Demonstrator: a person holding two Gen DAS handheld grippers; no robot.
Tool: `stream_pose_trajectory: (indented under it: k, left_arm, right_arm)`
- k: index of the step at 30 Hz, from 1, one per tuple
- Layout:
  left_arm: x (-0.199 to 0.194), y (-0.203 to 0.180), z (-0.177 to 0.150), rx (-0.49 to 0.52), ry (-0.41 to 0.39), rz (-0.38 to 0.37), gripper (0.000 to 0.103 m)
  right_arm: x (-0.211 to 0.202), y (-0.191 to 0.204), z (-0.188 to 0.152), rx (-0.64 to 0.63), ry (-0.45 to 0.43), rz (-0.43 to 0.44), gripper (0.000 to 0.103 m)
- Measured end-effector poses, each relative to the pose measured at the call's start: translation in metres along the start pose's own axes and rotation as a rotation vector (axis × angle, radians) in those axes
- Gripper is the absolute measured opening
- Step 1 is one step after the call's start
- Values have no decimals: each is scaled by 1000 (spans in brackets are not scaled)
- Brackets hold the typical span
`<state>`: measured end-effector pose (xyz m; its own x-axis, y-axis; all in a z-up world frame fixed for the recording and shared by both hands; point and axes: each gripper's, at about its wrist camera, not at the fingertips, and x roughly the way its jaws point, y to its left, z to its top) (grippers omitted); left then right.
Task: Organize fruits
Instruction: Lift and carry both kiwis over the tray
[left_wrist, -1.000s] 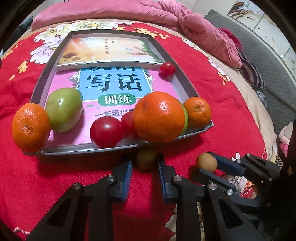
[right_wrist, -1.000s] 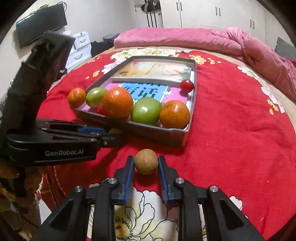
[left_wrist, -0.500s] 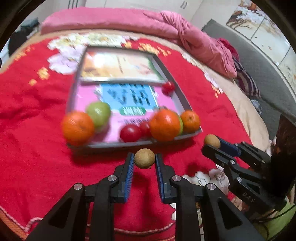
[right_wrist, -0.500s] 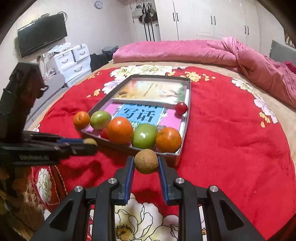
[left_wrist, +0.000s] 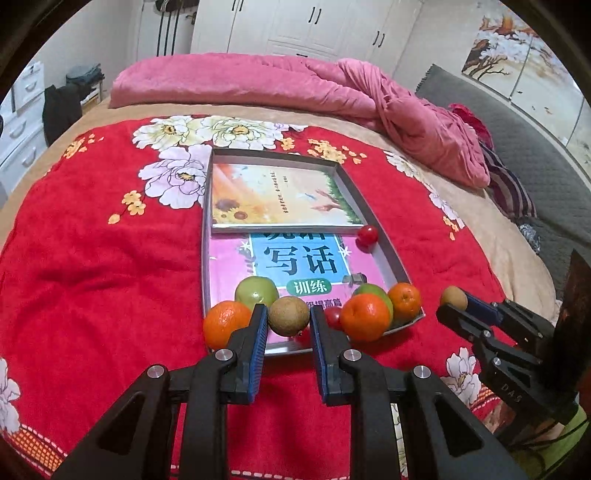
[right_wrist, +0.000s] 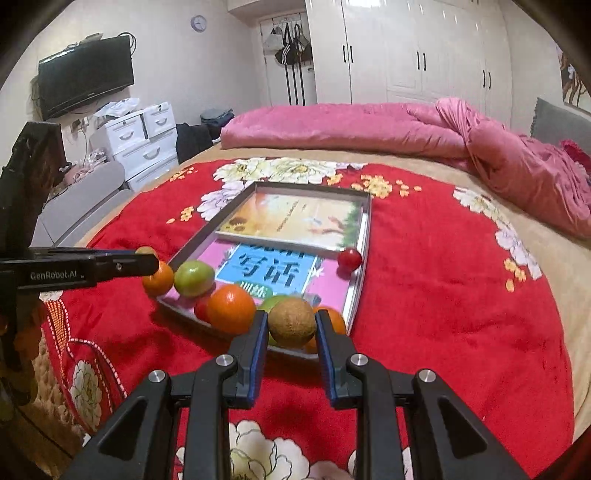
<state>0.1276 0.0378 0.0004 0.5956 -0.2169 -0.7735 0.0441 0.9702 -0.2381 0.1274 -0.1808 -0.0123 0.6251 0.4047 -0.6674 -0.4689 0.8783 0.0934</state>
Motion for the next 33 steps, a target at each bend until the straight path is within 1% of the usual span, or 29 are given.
stream_pose_trajectory:
  k: [6,12,25,33]
  left_arm:
    - [11,-2,-1,5,19,5,23]
    - [24,-3,-3,4,47,12,23]
    - [33,-2,-5,6,54,24,23]
    - [39,-4,-6,10,70,26,23]
  right_arm:
    - [8,1,8,-10,-1,-6,26]
    - [22,2,8,-22,28,-3,26]
    - [26,-2,9,-25,31,-11,26]
    - [39,-1,7,-32,68,-2,26]
